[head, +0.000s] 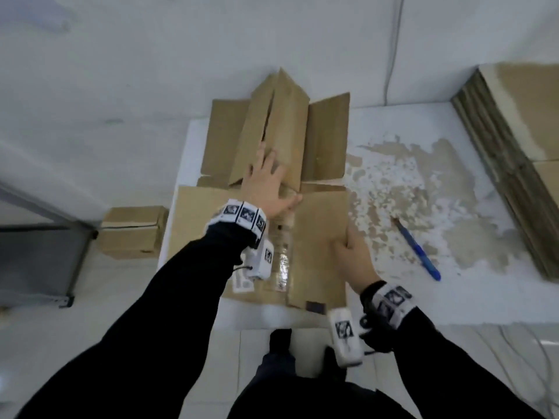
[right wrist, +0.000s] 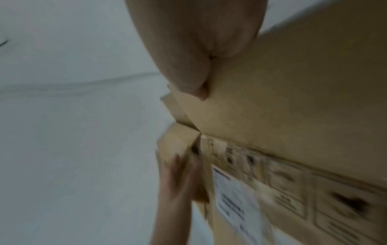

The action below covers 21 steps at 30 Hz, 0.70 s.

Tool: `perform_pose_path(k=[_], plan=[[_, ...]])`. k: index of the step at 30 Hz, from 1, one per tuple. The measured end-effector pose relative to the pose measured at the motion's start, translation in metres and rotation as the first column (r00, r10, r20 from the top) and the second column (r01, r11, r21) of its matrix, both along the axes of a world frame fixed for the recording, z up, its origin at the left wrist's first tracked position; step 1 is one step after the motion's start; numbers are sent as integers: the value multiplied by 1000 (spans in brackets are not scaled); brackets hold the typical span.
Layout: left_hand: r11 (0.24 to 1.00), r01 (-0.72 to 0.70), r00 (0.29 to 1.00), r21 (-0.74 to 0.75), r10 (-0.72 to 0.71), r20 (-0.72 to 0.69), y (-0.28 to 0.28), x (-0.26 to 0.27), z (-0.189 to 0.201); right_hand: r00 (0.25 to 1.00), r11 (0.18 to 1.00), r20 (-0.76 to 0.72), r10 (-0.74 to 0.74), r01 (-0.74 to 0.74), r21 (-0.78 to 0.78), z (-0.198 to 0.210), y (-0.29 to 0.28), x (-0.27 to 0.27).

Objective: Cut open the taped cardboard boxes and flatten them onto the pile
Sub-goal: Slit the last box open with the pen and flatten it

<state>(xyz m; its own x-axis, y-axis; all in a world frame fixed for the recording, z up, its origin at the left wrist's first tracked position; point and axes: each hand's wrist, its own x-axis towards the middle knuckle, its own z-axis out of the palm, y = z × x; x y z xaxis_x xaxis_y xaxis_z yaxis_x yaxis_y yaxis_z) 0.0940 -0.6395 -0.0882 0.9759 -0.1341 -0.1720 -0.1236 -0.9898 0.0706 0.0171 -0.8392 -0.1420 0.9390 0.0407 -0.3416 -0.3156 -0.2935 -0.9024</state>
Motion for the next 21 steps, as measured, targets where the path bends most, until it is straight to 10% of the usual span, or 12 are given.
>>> perform_pose_path(k=[7,10,14,21], plan=[[996,14,976,-88,-33,-217,37,-36,-95,994,873,24,-105,103,-477,-33,-14,14],[993,86,984,-79,-97,-152,30,-44,-101,979,671,72,193,-78,-737,-44,23,9],[991,37,961,-128,-70,-267,44,-55,-120,806,520,-112,581,-474,-711,-66,85,-2],[968,-190,948,-162,138,-287,162,-72,-118,947,540,-133,291,-278,-794,-64,31,-5]])
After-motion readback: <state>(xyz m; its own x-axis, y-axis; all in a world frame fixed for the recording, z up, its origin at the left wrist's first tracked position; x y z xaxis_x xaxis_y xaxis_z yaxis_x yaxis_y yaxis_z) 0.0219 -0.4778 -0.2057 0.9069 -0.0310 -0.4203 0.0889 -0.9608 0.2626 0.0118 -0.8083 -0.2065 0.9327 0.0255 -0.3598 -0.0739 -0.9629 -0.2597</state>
